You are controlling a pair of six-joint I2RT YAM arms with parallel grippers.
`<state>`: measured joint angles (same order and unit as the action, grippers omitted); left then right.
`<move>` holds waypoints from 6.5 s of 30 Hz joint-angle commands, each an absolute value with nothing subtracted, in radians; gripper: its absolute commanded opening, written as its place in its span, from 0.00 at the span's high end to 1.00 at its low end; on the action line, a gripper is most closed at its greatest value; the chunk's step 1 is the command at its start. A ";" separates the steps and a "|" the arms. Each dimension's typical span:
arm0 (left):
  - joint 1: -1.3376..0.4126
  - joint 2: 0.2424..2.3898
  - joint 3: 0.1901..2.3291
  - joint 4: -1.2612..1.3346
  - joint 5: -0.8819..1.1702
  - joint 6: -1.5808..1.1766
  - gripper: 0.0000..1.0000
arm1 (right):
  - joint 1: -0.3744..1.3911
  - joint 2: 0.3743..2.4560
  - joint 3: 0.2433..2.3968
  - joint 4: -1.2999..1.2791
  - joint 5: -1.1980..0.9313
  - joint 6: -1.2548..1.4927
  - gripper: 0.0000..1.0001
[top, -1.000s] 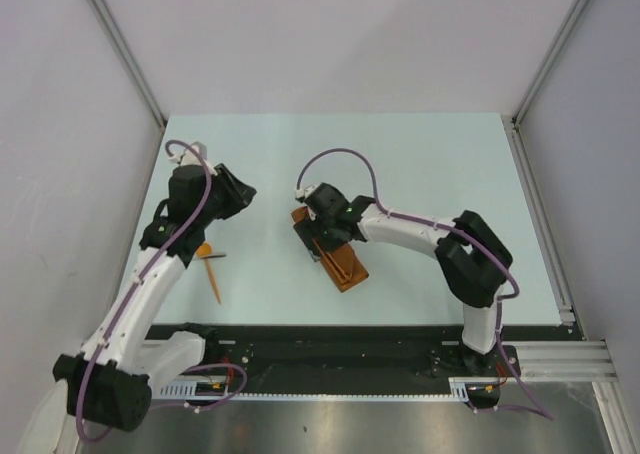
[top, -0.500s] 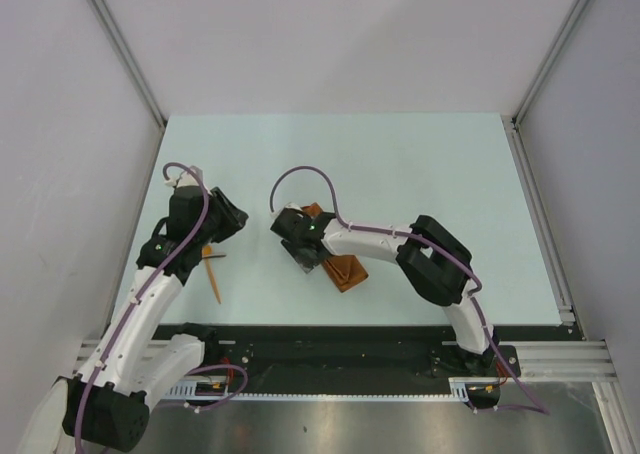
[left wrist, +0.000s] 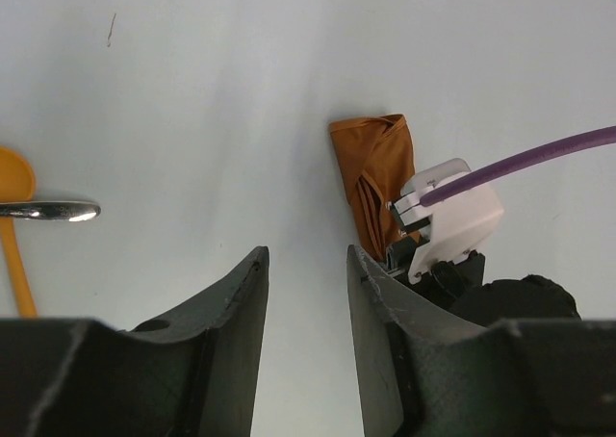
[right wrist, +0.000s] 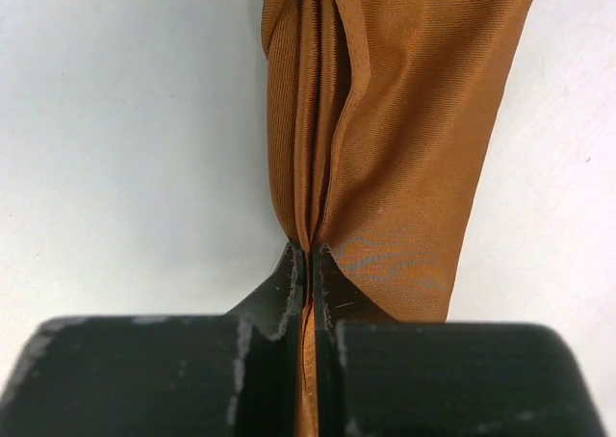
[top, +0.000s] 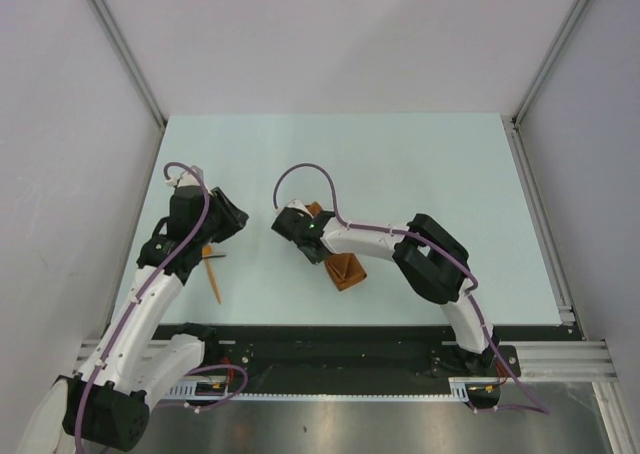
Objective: Fold the napkin into a case and place the utensils inside
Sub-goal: Pick up the smaller rectangle-folded napkin from the center of the board, then turn over the smaller rectangle-folded napkin at the center of the board, then move the smaller rectangle folded napkin to the center of the board, then pick up the knife from the corner of the board, then pass from the left arm to the right
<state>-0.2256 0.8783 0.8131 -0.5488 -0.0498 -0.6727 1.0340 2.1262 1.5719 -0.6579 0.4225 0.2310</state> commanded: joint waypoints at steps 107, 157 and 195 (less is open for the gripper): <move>-0.229 1.052 0.828 -0.417 0.166 -0.641 0.63 | 0.561 1.706 1.002 -0.359 0.130 0.479 0.88; 0.336 1.170 0.799 -0.819 -0.209 -1.198 0.38 | 0.701 1.540 1.035 -0.334 -0.029 0.339 0.41; -0.463 1.364 1.187 -0.473 0.026 -0.217 1.00 | 0.385 1.519 1.172 -0.212 -0.702 0.373 0.10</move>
